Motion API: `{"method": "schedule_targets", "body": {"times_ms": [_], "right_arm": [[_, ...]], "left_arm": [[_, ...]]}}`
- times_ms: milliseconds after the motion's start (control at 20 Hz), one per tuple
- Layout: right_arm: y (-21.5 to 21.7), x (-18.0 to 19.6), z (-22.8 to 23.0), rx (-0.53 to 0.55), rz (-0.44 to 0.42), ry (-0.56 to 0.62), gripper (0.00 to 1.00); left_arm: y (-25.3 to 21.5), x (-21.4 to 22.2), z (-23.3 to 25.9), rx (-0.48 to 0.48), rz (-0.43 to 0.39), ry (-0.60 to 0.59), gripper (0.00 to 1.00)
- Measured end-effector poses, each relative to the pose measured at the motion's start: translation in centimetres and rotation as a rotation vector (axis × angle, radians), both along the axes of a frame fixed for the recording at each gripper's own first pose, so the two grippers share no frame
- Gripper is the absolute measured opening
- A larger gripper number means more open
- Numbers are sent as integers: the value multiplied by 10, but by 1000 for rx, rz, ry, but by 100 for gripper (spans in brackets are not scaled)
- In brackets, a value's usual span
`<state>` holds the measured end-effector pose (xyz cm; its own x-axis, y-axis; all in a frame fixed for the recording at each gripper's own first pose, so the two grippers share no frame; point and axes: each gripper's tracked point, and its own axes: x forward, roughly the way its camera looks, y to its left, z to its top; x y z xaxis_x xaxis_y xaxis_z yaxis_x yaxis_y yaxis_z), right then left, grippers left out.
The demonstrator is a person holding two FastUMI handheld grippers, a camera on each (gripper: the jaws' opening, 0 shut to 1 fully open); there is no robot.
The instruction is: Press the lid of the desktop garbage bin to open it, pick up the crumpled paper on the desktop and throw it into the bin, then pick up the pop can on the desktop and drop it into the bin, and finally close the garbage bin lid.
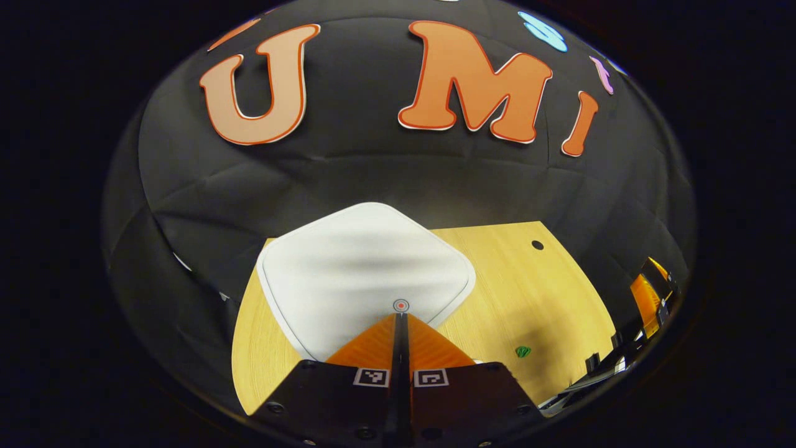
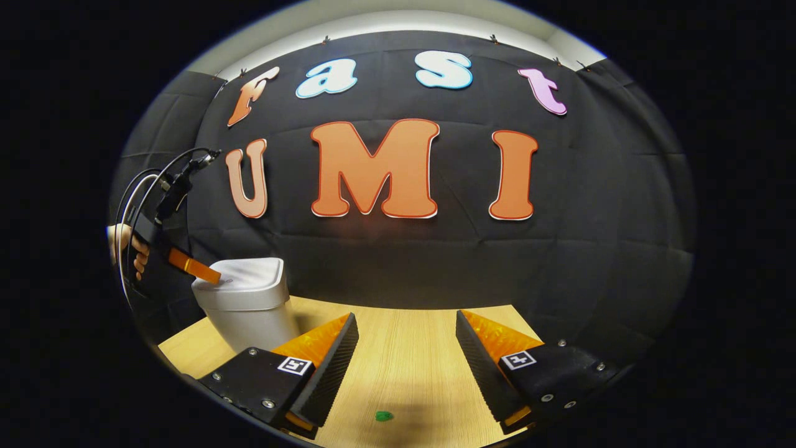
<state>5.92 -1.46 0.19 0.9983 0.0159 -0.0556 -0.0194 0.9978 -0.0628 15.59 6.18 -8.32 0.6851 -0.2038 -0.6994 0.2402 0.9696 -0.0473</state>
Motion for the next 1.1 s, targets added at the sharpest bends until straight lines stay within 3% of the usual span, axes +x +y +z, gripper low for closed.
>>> {"method": "schedule_targets", "body": {"times_ms": [100, 150, 300, 500, 650, 800, 1000, 1100], "right_arm": [[1, -1, -3, 15, 3, 8, 94], [1, -1, -5, 21, 2, 12, 94], [1, -6, -6, 18, 1, 15, 94], [-7, -12, 2, 28, -12, -2, 94], [-14, -15, 11, 37, -33, -24, 94], [-15, -16, 12, 53, -35, -30, 95], [-13, -18, 14, 58, -30, -35, 94], [-9, -20, 17, 64, -15, -50, 94]], "left_arm": [[-1, 5, -1, 0, 11, -29, 5], [-3, 6, 1, -22, 22, -43, 0], [1, 10, 1, -66, 52, -60, 1], [12, 6, 14, 33, 86, -127, 0], [18, -1, 66, 99, 135, -315, 1], [16, -26, 114, 56, 177, -525, 1], [-11, -61, 126, -50, 186, -591, 2], [-12, -67, 132, -83, 205, -622, 11]]}}
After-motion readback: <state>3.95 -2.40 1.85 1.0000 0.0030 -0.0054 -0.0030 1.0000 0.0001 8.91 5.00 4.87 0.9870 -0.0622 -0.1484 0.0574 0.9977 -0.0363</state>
